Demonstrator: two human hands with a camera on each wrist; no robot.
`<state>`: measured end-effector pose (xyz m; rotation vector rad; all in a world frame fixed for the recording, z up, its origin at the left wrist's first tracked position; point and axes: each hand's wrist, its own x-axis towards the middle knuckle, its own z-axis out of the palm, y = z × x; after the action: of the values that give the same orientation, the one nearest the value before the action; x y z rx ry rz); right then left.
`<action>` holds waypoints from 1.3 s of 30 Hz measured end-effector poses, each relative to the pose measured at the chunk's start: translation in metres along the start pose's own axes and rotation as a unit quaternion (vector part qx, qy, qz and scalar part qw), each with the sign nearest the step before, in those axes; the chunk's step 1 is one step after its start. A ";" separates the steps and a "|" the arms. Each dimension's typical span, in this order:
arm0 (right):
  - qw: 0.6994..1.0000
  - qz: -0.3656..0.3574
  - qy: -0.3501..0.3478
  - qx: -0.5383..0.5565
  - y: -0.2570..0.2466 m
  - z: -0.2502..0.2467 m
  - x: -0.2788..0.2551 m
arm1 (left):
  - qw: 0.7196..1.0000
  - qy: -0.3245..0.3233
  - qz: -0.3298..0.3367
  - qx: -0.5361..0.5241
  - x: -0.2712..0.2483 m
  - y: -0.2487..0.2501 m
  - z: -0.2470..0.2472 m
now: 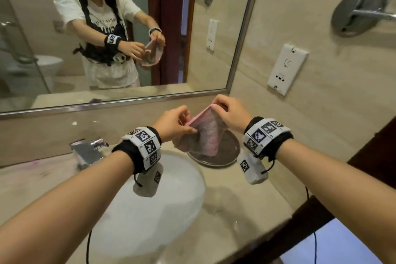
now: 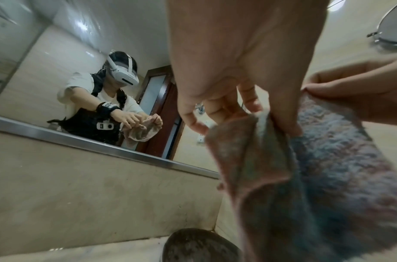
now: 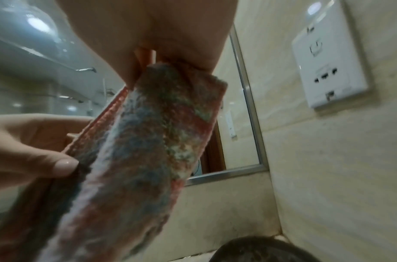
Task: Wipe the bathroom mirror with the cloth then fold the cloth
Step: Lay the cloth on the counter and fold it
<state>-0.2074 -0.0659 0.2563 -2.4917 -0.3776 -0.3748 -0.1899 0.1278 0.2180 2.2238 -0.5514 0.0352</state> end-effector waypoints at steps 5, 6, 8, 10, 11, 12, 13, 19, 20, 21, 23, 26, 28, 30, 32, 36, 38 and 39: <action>0.995 -0.024 0.016 -0.096 0.002 -0.028 -0.007 | 0.999 0.004 0.036 0.014 -0.001 0.012 0.004; 0.995 -0.018 0.020 -0.101 0.005 -0.034 -0.008 | 0.999 0.016 0.042 0.023 0.000 0.014 0.006; 0.994 -0.009 0.014 -0.110 0.014 -0.043 -0.008 | 0.997 0.053 0.048 0.036 0.006 0.016 0.008; 0.992 0.004 0.003 -0.123 0.025 -0.048 -0.008 | 0.995 0.083 0.041 0.041 0.015 0.017 0.012; 0.992 0.011 -0.004 -0.127 0.031 -0.049 -0.008 | 0.995 0.089 0.032 0.044 0.020 0.018 0.015; 0.991 0.020 -0.012 -0.131 0.039 -0.050 -0.007 | 0.994 0.092 0.022 0.053 0.025 0.018 0.019; 0.991 0.029 -0.019 -0.131 0.047 -0.050 -0.006 | 0.993 0.093 0.016 0.068 0.030 0.020 0.023; 0.989 0.070 -0.039 -0.123 0.091 -0.055 0.010 | 0.991 0.085 -0.008 0.099 0.063 0.028 0.048; 0.990 0.073 -0.034 -0.118 0.097 -0.057 0.013 | 0.992 0.089 -0.013 0.093 0.069 0.029 0.051; 0.991 0.072 -0.023 -0.108 0.102 -0.059 0.015 | 0.991 0.095 -0.019 0.087 0.074 0.029 0.053; 0.994 0.059 -0.001 -0.090 0.112 -0.061 0.018 | 0.992 0.105 -0.023 0.073 0.080 0.029 0.057; 0.995 0.060 -0.004 -0.085 0.128 -0.057 0.010 | 0.995 0.081 -0.012 0.055 0.078 0.024 0.067; 0.993 0.081 -0.030 -0.079 0.141 -0.046 -0.004 | 0.997 0.053 -0.018 0.044 0.071 0.013 0.078; 0.990 0.101 -0.062 -0.071 0.153 -0.031 -0.024 | 0.999 0.011 -0.033 0.037 0.060 -0.001 0.092; 0.984 0.126 -0.106 -0.066 0.164 -0.010 -0.048 | 0.996 -0.062 -0.055 0.041 0.045 -0.019 0.111; 0.943 0.184 -0.266 -0.077 0.187 0.036 -0.103 | 0.957 -0.255 -0.139 0.018 0.007 -0.058 0.148; 0.924 0.195 -0.314 -0.093 0.192 0.053 -0.125 | 0.929 -0.326 -0.172 0.029 -0.009 -0.072 0.162; 0.918 0.197 -0.330 -0.096 0.193 0.059 -0.133 | 0.917 -0.352 -0.186 0.032 -0.014 -0.079 0.168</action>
<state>-0.2523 -0.2076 0.0661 -2.7464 -0.0824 0.6371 -0.1971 0.0541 0.0478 2.3378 -0.4868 -0.9884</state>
